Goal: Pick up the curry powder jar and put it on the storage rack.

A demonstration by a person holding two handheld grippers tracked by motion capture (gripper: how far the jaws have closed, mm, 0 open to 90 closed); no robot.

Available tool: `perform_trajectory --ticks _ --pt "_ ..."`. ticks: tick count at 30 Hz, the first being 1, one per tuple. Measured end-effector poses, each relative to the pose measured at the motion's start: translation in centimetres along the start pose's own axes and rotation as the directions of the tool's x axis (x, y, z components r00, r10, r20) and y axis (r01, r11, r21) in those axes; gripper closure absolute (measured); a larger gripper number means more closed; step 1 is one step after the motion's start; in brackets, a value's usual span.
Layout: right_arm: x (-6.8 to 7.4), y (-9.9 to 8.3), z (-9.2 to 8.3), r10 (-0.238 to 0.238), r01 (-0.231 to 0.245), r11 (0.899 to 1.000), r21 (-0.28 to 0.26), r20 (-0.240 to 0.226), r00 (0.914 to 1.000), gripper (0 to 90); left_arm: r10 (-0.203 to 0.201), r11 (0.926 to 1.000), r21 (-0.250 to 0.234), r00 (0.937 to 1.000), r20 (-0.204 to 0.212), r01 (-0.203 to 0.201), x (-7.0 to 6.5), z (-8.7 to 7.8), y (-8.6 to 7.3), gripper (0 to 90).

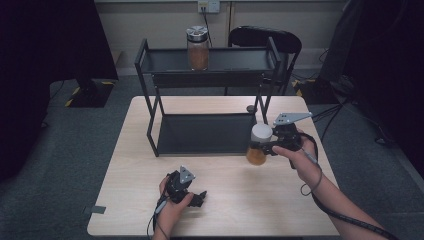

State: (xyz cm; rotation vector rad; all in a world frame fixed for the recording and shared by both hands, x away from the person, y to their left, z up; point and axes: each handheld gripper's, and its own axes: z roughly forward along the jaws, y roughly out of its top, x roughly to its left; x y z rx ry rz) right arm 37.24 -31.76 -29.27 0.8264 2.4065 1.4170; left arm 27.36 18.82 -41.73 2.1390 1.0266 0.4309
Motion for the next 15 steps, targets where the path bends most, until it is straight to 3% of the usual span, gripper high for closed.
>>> perform_trajectory --ticks 15 --pt "-0.2 2.3 0.5 0.005 -0.005 1.000 -0.008 -0.003 1.0000 34.4 0.000 1.0000 0.000 1.0000 0.000 0.000 0.0 0.0 0.0 0.0"
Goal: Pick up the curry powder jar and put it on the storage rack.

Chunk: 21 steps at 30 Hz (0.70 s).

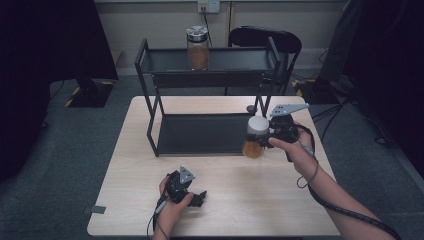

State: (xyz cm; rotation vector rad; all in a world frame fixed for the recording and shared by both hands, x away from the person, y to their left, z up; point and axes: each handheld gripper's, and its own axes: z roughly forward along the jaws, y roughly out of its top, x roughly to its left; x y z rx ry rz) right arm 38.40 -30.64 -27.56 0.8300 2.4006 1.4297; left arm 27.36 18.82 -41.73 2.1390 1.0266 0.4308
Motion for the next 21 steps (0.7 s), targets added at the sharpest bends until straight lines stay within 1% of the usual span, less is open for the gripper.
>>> perform_trajectory --ticks 7,15,21 --pt "0.1 1.0 0.3 -0.006 0.006 1.000 0.013 0.009 0.9999 34.3 0.000 1.0000 -0.001 1.0000 -0.001 0.000 0.0 0.0 0.0 0.0" --pt "0.0 2.2 0.3 -0.009 0.009 1.000 0.012 0.010 0.9999 34.4 0.000 1.0000 -0.001 1.0000 0.000 0.000 0.0 0.0 0.0 0.0" --pt "0.2 3.3 0.4 -0.021 0.021 1.000 0.016 0.018 0.9996 34.4 0.000 1.0000 -0.001 1.0000 0.000 0.000 0.0 0.0 0.0 0.0"
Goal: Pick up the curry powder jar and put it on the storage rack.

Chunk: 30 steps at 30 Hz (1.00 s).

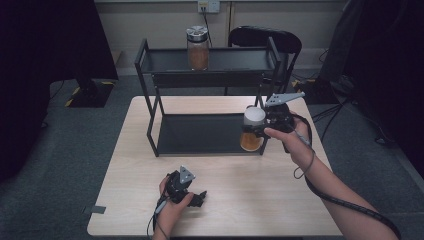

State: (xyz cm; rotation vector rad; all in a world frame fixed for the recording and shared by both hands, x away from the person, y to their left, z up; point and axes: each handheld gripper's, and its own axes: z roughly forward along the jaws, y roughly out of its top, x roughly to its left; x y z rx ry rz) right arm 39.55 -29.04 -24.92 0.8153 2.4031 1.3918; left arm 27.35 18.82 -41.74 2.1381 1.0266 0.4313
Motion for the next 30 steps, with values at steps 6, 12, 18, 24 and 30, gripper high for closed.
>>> perform_trajectory --ticks 6,12,18,24,30 --pt "-0.2 1.0 0.1 0.011 -0.011 1.000 -0.008 -0.010 0.9999 34.3 0.000 1.0000 0.000 1.0000 0.000 0.000 0.0 0.0 0.0 0.0" --pt "-0.1 2.1 0.1 0.001 -0.001 1.000 -0.012 -0.006 1.0000 34.3 -0.003 1.0000 -0.002 1.0000 0.000 0.003 0.0 0.0 0.0 0.0" --pt "-0.2 3.1 -0.3 0.001 -0.001 1.000 -0.030 -0.015 0.9999 34.3 -0.001 1.0000 -0.002 1.0000 -0.001 0.001 0.0 0.0 0.0 0.0" --pt "-0.1 4.5 -0.4 -0.005 0.005 1.000 -0.026 -0.011 0.9999 34.3 -0.001 1.0000 -0.002 1.0000 0.000 0.001 0.0 0.0 0.0 0.0" --pt "-0.1 5.7 -0.7 -0.009 0.009 0.999 -0.034 -0.006 0.9999 34.4 -0.001 1.0000 -0.001 1.0000 0.000 0.001 0.0 0.0 0.0 0.0"
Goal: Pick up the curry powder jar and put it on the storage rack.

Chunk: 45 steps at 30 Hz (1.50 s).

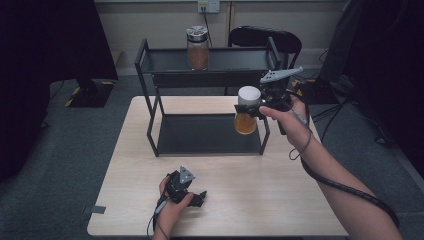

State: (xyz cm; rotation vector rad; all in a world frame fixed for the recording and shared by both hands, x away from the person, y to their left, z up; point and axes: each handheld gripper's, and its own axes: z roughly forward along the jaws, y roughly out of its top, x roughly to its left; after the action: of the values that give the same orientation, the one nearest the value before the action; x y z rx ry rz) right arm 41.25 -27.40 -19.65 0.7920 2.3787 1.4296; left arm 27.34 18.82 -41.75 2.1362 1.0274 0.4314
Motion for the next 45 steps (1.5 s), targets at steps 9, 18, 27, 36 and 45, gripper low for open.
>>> perform_trajectory --ticks 9,18,27,36,45 --pt "-0.3 1.7 -0.4 0.004 -0.004 1.000 -0.007 -0.004 1.0000 34.3 0.000 1.0000 0.001 1.0000 0.000 0.000 0.0 0.0 0.0 0.0" --pt "0.1 3.4 -0.7 -0.014 0.014 1.000 -0.003 0.006 0.9999 34.4 0.000 1.0000 0.001 1.0000 0.001 0.000 0.0 0.0 0.0 0.0" --pt "0.4 5.3 -1.2 -0.014 0.014 1.000 -0.017 -0.004 0.9999 34.3 0.000 1.0000 0.001 1.0000 0.001 0.000 0.0 0.0 0.0 0.0" --pt "0.8 7.3 -1.6 -0.034 0.034 0.999 -0.013 0.017 0.9993 34.3 0.000 1.0000 0.001 1.0000 0.001 -0.001 0.0 0.0 0.0 0.0" --pt "0.9 8.9 -1.8 -0.037 0.038 0.999 -0.019 0.032 0.9988 34.3 0.004 1.0000 0.003 1.0000 0.001 -0.004 0.0 0.0 0.1 0.0"
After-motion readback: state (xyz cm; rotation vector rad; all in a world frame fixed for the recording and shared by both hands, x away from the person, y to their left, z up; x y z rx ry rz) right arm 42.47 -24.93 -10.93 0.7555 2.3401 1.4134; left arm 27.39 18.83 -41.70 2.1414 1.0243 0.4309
